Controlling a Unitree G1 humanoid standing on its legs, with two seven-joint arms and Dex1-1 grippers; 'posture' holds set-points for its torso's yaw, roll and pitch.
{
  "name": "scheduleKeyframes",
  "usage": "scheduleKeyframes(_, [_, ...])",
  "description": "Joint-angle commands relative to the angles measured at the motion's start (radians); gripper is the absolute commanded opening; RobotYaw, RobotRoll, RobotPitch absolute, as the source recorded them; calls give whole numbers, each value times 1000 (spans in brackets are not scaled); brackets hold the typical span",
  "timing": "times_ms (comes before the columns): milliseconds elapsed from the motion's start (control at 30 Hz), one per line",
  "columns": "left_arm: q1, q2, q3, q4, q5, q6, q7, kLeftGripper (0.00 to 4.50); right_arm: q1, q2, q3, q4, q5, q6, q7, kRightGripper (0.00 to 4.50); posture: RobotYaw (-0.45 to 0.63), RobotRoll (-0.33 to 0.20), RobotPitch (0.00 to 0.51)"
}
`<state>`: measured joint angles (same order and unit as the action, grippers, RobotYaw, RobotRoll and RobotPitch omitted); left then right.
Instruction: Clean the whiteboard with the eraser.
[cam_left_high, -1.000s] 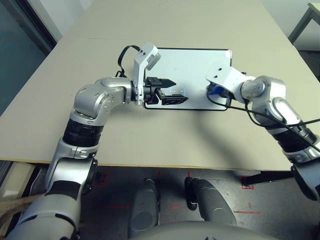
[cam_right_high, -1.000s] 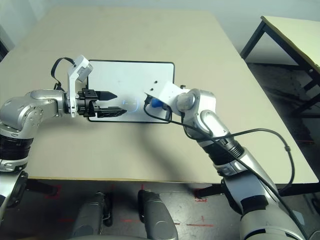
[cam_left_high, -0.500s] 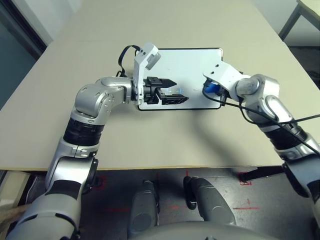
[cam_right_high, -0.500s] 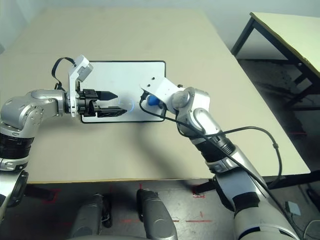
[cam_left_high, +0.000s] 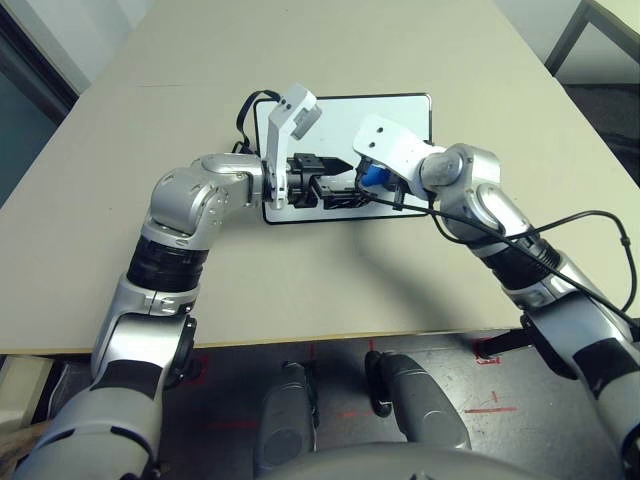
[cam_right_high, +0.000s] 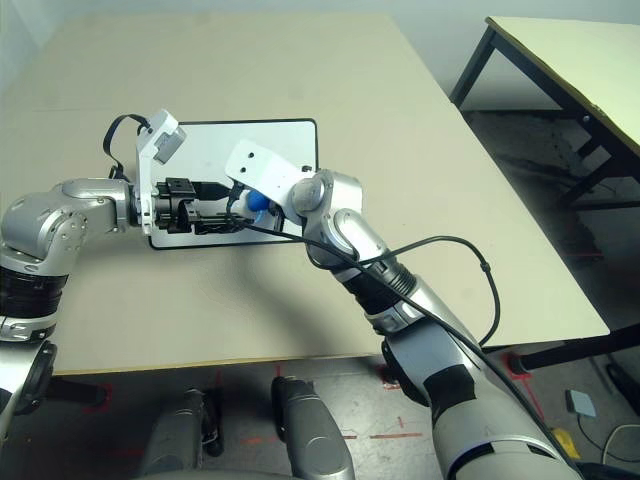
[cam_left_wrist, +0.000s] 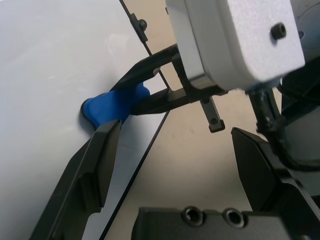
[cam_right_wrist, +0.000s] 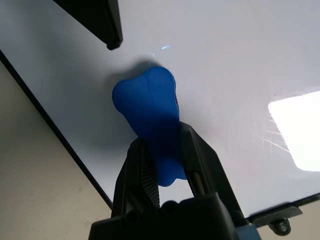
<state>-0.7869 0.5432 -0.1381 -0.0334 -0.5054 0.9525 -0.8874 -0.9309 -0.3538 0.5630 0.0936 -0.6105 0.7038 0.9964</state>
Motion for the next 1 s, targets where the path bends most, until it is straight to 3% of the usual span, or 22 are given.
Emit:
scheduleKeyframes(33, [7, 1, -8, -6, 6, 5, 2, 4500, 39, -29, 25, 24, -2, -8, 1, 796, -139, 0, 184])
scheduleKeyframes(533, [-18, -8, -20, 19, 11, -5, -11, 4500, 170, -249, -23, -41, -4, 5, 10, 796, -173, 0, 180])
scheduleKeyframes(833, [-22, -8, -24, 36, 20, -16, -23, 4500, 158, -277, -53, -18, 4, 0, 2, 796, -175, 0, 179])
scheduleKeyframes(1000, [-22, -12, -24, 43, 25, -24, -23, 4500, 132, -235, -45, -19, 11, 11, -5, 796, -169, 0, 172])
